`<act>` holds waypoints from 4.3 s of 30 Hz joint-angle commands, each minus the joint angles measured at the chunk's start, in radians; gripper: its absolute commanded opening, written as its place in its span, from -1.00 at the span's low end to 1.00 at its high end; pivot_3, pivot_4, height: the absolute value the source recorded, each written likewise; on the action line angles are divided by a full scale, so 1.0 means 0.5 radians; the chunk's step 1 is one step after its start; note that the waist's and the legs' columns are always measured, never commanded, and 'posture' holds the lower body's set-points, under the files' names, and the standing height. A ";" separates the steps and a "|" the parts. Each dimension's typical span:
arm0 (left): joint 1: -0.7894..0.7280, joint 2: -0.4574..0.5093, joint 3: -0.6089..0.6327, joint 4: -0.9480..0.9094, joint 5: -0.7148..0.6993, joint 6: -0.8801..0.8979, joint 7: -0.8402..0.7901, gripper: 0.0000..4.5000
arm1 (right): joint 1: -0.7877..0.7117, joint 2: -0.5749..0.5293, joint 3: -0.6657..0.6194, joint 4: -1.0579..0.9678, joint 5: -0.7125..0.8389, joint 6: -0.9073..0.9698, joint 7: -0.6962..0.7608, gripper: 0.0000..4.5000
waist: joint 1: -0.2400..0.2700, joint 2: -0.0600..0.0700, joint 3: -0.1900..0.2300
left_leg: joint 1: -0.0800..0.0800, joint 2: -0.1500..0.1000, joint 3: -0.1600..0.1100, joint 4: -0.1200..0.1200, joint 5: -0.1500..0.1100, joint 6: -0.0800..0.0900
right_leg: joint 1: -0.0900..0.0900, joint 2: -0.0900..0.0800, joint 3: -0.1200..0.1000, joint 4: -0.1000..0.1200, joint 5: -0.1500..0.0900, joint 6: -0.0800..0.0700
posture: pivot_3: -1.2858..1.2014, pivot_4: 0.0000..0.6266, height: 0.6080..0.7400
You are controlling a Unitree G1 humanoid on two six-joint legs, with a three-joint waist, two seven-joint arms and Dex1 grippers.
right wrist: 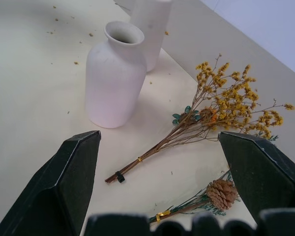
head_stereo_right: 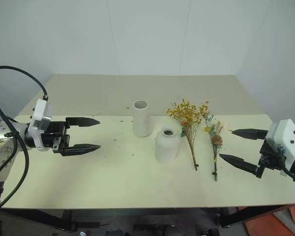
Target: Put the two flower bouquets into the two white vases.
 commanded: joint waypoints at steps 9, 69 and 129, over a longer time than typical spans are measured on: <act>-0.216 0.033 -0.037 0.016 -0.074 0.130 -0.020 1.00 | -0.011 -0.005 -0.057 -0.066 -0.007 0.001 -0.096 0.99 | 0.001 0.000 0.000 | 0.000 0.000 0.000 0.000 0.000 0.000 | 0.000 0.000 0.000 0.000 0.000 0.000 | 0.03 -0.52 1.00; -1.848 -1.066 -0.906 1.466 0.843 0.044 -0.251 1.00 | -2.395 0.480 1.720 2.286 -0.763 1.811 -0.778 -0.99 | -0.080 0.005 0.004 | -0.030 -0.004 -0.001 0.017 -0.001 0.003 | -0.040 0.002 0.006 0.029 0.008 -0.013 | 0.03 -0.52 1.00; -1.300 -0.431 -0.595 0.640 0.824 0.842 0.671 1.00 | -2.234 1.982 1.030 1.563 -0.595 -0.482 -1.393 -0.99 | -0.066 0.013 0.008 | -0.033 -0.006 -0.007 0.014 0.002 -0.003 | -0.049 -0.002 0.001 0.050 0.010 -0.015 | 0.03 -0.52 1.00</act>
